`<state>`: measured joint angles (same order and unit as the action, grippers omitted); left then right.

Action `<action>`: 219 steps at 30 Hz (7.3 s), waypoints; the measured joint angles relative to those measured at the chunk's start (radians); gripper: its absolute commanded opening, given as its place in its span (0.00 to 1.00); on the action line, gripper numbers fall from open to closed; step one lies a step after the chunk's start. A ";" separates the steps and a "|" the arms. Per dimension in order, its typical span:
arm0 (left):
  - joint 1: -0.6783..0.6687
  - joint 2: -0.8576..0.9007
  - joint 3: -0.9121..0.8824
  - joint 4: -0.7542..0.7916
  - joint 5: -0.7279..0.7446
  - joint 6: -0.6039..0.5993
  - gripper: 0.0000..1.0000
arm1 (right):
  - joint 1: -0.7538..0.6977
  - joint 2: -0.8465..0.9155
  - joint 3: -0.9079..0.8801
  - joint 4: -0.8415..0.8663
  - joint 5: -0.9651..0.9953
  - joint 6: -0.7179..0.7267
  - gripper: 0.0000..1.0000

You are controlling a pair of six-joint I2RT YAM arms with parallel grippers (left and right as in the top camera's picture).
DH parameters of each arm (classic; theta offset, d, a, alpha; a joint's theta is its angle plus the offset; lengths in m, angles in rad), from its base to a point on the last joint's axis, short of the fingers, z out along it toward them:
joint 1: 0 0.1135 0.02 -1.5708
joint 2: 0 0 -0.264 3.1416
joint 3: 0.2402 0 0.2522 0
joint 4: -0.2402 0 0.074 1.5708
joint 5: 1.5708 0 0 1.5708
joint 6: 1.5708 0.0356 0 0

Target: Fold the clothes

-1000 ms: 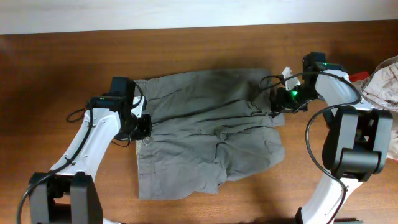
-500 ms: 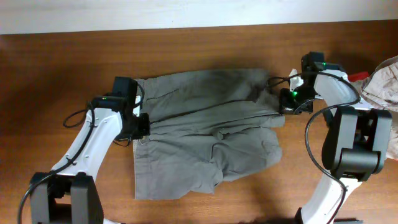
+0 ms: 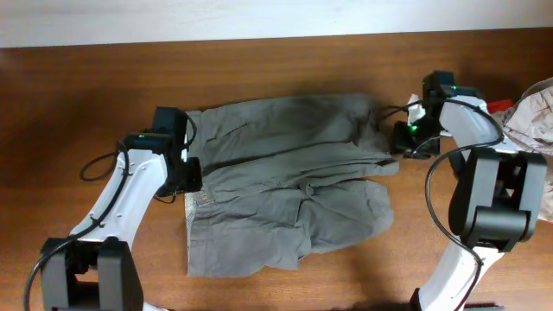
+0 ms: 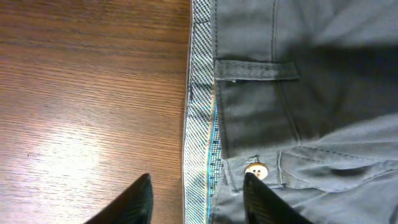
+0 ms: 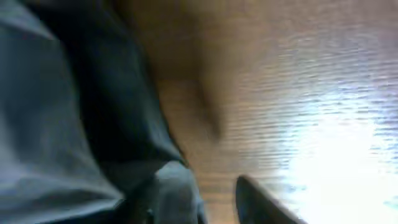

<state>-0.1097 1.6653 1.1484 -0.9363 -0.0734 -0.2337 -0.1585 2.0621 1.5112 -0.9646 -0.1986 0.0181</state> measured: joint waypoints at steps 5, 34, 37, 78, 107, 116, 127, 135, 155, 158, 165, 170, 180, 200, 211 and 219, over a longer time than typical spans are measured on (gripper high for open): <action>0.000 0.001 0.003 0.030 -0.010 0.001 0.54 | 0.000 -0.003 0.112 0.004 -0.081 -0.024 0.64; 0.000 0.308 0.026 0.871 0.153 0.191 0.15 | 0.079 0.137 0.181 0.335 -0.213 -0.022 0.04; 0.000 0.353 0.026 0.903 0.151 0.193 0.14 | 0.079 0.138 0.181 0.406 -0.219 -0.004 0.04; 0.007 0.468 0.472 0.307 0.354 0.395 0.03 | 0.129 0.089 0.212 0.075 -0.196 0.114 0.04; -0.013 0.686 0.500 0.839 0.135 0.333 0.15 | 0.255 0.314 0.198 0.733 -0.203 0.294 0.47; 0.048 0.695 0.949 0.183 0.114 0.318 0.49 | 0.133 0.243 0.323 0.203 -0.325 0.111 0.54; -0.018 0.612 1.047 -0.361 0.187 0.320 0.21 | 0.087 -0.115 0.356 -0.249 -0.303 -0.048 0.55; -0.042 0.406 1.044 -0.490 0.196 0.323 0.27 | 0.122 -0.349 0.355 -0.438 -0.179 -0.057 0.59; -0.074 -0.111 0.441 -0.277 0.145 0.244 0.41 | 0.180 -0.717 -0.088 -0.451 0.031 0.277 0.88; -0.074 -0.092 0.222 -0.077 0.206 0.236 0.43 | 0.180 -0.706 -0.285 -0.310 0.024 0.305 0.89; -0.095 -0.090 -0.113 0.311 0.279 0.242 0.42 | 0.180 -0.660 -0.613 -0.026 -0.096 0.335 0.88; -0.125 -0.090 -0.255 0.506 0.298 0.274 0.42 | 0.180 -0.624 -0.710 0.046 -0.199 0.354 0.88; -0.136 -0.047 -0.348 0.610 0.263 0.296 0.31 | 0.180 -0.618 -0.770 0.224 -0.260 0.397 0.58; -0.140 0.003 -0.355 0.649 0.152 0.183 0.31 | 0.180 -0.619 -0.316 -0.156 -0.034 0.332 0.13; -0.140 0.003 -0.355 0.649 0.148 0.172 0.31 | 0.180 -0.623 -0.328 -0.196 0.006 0.312 0.84; -0.141 0.003 -0.354 0.650 0.144 0.164 0.31 | 0.180 -0.594 -0.663 0.097 -0.104 0.314 0.89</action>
<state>-0.2504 1.6684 0.7940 -0.2867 0.0708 -0.0692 0.0216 1.4681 0.8478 -0.8677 -0.3023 0.3317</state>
